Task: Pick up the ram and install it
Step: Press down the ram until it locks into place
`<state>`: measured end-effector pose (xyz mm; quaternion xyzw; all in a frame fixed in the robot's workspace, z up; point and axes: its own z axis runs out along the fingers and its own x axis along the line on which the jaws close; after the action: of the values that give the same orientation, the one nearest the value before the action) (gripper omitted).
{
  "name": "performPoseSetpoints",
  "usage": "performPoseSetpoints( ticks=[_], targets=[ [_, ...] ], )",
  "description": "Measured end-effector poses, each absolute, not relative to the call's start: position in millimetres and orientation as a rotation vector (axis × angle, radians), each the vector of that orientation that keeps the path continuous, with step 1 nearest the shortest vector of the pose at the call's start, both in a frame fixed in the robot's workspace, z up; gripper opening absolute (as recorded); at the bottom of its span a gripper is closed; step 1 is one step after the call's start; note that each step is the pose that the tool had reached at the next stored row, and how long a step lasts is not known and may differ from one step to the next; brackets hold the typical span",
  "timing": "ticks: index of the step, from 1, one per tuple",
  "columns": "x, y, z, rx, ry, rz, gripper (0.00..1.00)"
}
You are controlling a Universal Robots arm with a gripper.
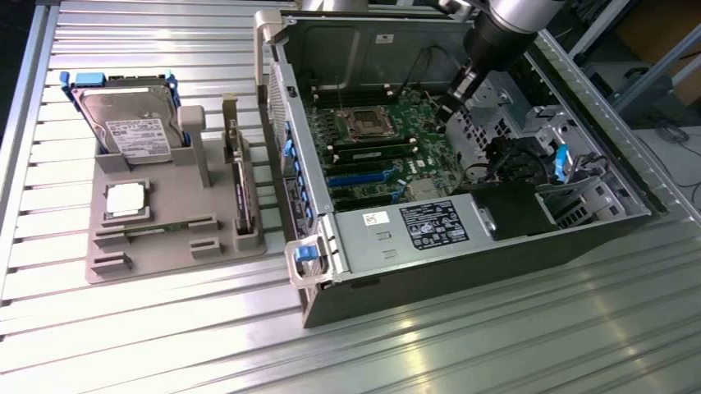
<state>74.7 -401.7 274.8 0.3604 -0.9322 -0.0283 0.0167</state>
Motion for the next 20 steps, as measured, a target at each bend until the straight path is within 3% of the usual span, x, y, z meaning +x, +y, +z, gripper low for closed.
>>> performPoseSetpoints(
  ticks=[20],
  targets=[
    [74.7, -400.2, 273.8, 0.903, -2.977, -0.092, 0.11]
  ],
)
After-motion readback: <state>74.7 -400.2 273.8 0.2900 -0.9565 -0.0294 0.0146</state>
